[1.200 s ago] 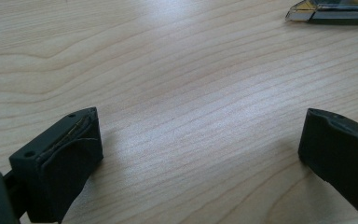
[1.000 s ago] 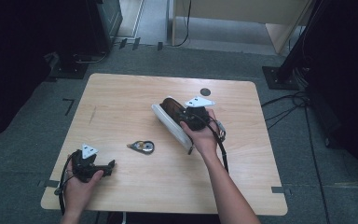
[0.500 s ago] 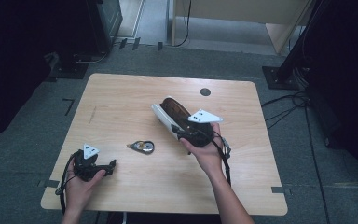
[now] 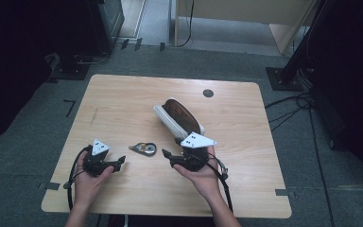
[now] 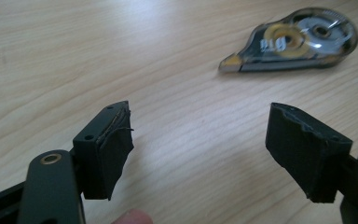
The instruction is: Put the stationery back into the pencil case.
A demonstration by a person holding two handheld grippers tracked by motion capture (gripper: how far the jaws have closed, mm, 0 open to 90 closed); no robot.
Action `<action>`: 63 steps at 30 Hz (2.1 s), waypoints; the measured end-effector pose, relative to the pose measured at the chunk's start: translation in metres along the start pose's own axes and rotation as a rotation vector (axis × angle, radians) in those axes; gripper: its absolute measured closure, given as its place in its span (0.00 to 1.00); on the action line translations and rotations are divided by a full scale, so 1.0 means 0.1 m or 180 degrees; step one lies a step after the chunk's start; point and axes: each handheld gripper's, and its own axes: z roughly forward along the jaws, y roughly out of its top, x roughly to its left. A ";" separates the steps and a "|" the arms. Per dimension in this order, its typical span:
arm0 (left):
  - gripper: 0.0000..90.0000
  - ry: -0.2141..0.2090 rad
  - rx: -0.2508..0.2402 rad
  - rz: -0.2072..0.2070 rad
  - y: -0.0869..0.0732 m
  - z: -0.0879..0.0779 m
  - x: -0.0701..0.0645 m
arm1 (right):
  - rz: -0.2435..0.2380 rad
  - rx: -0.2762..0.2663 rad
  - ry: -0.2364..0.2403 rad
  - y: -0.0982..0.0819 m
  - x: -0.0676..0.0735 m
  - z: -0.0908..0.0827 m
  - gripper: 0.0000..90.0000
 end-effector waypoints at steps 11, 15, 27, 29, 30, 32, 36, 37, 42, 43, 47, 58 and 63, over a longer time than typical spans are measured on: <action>0.44 -0.0034 -0.0138 0.0035 0.17 0.14 -0.05 | 0.0009 0.0257 -0.0053 -0.34 0.09 0.31 0.33; 0.48 -0.0152 -0.0137 0.0094 0.20 0.21 -0.11 | 0.0045 0.0325 -0.0107 -0.41 0.11 0.44 0.30; 0.35 -0.0389 -0.0052 0.0096 0.35 0.44 -0.22 | 0.0151 0.0513 -0.0255 -0.48 0.17 0.61 0.24; 0.32 -0.0413 -0.0024 0.0093 0.35 0.46 -0.24 | 0.0131 0.0515 -0.0264 -0.49 0.16 0.60 0.24; 0.32 -0.0389 -0.0008 0.0115 0.35 0.47 -0.25 | 0.0131 0.0531 -0.0269 -0.49 0.16 0.59 0.24; 0.33 -0.0342 0.0051 0.0152 0.35 0.48 -0.25 | 0.0114 0.0531 -0.0260 -0.49 0.15 0.57 0.23; 0.37 -0.0342 0.0090 0.0241 0.34 0.50 -0.27 | 0.0069 0.0522 -0.0245 -0.49 0.15 0.57 0.23; 0.38 -0.0354 0.0088 0.0255 0.33 0.50 -0.28 | 0.0056 0.0533 -0.0244 -0.50 0.14 0.57 0.23; 0.44 -0.0337 0.0083 0.0523 0.32 0.50 -0.36 | 0.0018 0.0560 -0.0243 -0.52 0.14 0.55 0.24; 0.46 -0.0359 0.0079 0.0552 0.32 0.50 -0.37 | 0.0036 0.0579 -0.0243 -0.53 0.14 0.54 0.24; 0.51 -0.0421 0.0077 0.0651 0.31 0.48 -0.39 | 0.0038 0.0603 -0.0228 -0.57 0.13 0.51 0.24; 0.73 -0.0504 -0.0007 0.0800 0.20 0.38 -0.48 | 0.0124 0.0569 -0.0214 -0.62 0.10 0.37 0.26; 0.82 -0.0512 -0.0030 0.0894 0.17 0.36 -0.50 | 0.0128 0.0580 -0.0206 -0.64 0.10 0.36 0.26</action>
